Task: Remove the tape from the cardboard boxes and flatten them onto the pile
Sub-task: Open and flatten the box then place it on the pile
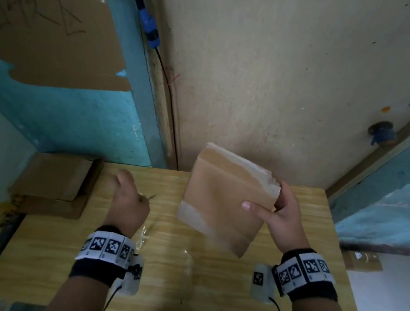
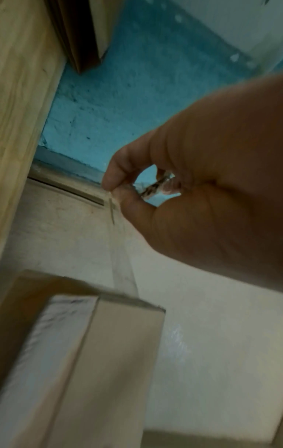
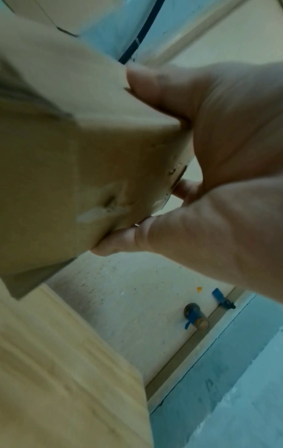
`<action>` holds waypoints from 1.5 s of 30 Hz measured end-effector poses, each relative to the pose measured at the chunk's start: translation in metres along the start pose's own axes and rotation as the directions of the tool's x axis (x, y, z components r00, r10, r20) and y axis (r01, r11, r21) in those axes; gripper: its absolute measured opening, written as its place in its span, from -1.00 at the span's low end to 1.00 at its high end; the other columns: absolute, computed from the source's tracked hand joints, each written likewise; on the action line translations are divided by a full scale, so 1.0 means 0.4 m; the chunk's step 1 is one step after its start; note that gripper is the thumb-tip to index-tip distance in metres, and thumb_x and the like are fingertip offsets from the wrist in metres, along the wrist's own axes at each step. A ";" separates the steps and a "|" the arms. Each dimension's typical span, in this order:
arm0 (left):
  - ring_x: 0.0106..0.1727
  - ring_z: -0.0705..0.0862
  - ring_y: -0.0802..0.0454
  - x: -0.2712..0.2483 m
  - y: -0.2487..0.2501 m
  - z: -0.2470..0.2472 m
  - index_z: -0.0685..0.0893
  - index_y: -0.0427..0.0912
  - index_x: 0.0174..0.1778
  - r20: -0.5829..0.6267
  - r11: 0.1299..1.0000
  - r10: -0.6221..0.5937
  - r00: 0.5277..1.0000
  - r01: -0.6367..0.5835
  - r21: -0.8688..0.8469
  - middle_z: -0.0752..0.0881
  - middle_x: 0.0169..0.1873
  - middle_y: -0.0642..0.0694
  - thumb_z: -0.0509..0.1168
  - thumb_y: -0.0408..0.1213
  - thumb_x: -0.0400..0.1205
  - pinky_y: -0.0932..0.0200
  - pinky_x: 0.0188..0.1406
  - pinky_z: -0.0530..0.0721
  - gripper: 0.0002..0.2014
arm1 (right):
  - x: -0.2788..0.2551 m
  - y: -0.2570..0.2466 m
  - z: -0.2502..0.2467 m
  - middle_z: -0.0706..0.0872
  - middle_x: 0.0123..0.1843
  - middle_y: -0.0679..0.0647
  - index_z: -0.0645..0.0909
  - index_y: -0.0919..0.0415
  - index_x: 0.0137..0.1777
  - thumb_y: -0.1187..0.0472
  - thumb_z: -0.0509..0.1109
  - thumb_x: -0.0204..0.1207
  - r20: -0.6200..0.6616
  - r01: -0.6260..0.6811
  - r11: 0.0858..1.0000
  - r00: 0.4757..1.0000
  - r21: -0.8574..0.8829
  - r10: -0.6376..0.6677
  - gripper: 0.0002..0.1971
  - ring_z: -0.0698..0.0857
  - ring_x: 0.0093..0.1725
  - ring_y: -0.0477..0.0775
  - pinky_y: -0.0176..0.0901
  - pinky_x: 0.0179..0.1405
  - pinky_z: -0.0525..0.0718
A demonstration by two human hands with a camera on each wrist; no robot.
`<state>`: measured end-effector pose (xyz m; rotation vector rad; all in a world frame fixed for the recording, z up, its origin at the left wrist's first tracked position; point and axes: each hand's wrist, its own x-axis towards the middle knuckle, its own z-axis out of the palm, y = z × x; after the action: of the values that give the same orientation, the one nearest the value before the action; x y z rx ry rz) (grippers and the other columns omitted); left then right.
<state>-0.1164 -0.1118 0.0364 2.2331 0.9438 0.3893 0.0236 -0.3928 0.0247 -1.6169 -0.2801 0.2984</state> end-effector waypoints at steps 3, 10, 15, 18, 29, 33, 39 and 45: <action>-0.06 0.39 -0.10 -0.016 -0.008 0.031 0.28 -0.27 0.00 -0.009 0.995 0.077 0.997 -0.076 0.058 0.31 0.17 -0.34 0.17 -0.80 0.35 0.02 -0.10 0.52 -0.56 | -0.007 0.034 0.014 0.81 0.28 0.08 0.66 0.03 0.33 0.28 0.76 0.24 -0.133 -0.071 0.979 0.986 0.192 0.098 -0.36 0.76 0.30 0.23 0.23 0.10 0.83; -0.02 0.45 -0.09 -0.021 -0.008 0.039 0.33 -0.29 0.09 0.131 0.987 0.016 0.991 -0.036 0.157 0.29 0.20 -0.28 0.19 -0.78 0.34 0.04 0.05 0.67 -0.53 | -0.018 0.079 0.032 0.78 0.31 0.05 0.60 -0.03 0.43 0.32 0.63 0.44 -0.240 -0.202 0.892 0.917 0.404 0.317 -0.42 0.75 0.28 0.23 0.22 -0.14 0.82; -0.03 0.55 -0.11 -0.017 -0.016 0.017 0.25 -0.23 0.12 0.316 0.960 -0.188 0.930 0.107 0.257 0.20 0.19 -0.17 0.25 -0.66 0.40 0.07 0.03 0.67 -0.53 | 0.030 0.087 0.011 0.59 0.35 0.11 0.37 0.10 0.36 0.05 0.66 0.47 -0.447 -0.306 0.762 0.664 0.570 0.600 -0.39 0.66 0.28 0.32 0.43 0.08 0.79; -0.16 0.47 0.10 -0.014 -0.035 0.014 0.29 -0.26 0.15 0.423 0.980 -0.157 0.892 0.087 0.182 0.20 0.20 -0.12 0.30 -0.50 0.55 0.29 -0.21 0.49 -0.64 | 0.052 0.085 -0.009 0.60 0.41 0.16 0.39 0.16 0.41 0.01 0.69 0.42 -0.390 -0.378 0.787 0.712 0.488 0.584 -0.31 0.67 0.28 0.32 0.30 -0.13 0.83; -0.13 0.75 -0.09 0.012 -0.063 0.036 0.68 -0.33 0.37 0.358 0.927 -0.090 0.930 0.209 -0.312 0.79 -0.25 -0.31 0.17 -0.51 0.73 -0.15 0.18 0.74 -0.67 | 0.013 0.207 0.016 0.63 0.42 0.33 0.39 0.30 0.57 -0.10 0.70 0.36 -0.178 -0.730 0.593 0.569 0.339 0.803 -0.10 0.66 0.30 0.46 0.35 -0.08 0.80; 0.02 0.75 0.04 0.017 -0.042 0.032 0.51 -0.26 0.53 0.394 0.852 -0.140 0.908 0.313 -0.420 0.79 -0.07 -0.18 0.17 -0.51 0.74 0.19 0.04 0.74 -0.60 | 0.006 0.228 0.013 0.48 0.59 0.36 0.20 0.25 0.69 -0.03 0.75 0.32 -0.308 -0.767 0.592 0.518 0.246 0.798 0.07 0.55 0.48 0.52 0.52 0.28 0.63; 0.25 0.68 -0.14 0.033 -0.061 0.031 0.53 -0.35 0.51 0.452 0.899 -0.188 0.872 0.338 -0.278 0.74 0.17 -0.17 0.16 -0.48 0.73 -0.02 0.37 0.62 -0.61 | 0.033 0.168 0.041 0.43 0.57 0.42 0.17 0.20 0.67 -0.04 0.54 0.43 -0.529 -0.765 0.643 0.563 -0.042 0.635 -0.09 0.56 0.41 0.55 0.38 0.36 0.64; 0.60 0.47 -0.10 0.009 -0.102 0.015 0.18 0.11 0.74 0.634 0.934 -0.210 0.744 0.345 -0.095 -0.16 0.76 -0.02 0.32 -0.56 0.56 0.22 -0.08 0.72 -0.12 | 0.026 0.129 0.056 0.27 0.60 0.43 0.13 0.15 0.72 0.14 0.46 0.48 -0.509 -0.651 0.709 0.722 -0.271 0.469 -0.15 0.43 0.48 0.62 0.48 0.40 0.58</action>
<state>-0.1320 -0.0912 0.0043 1.7928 0.8059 -0.3626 0.0255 -0.3715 -0.0284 -2.1491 0.5489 0.3810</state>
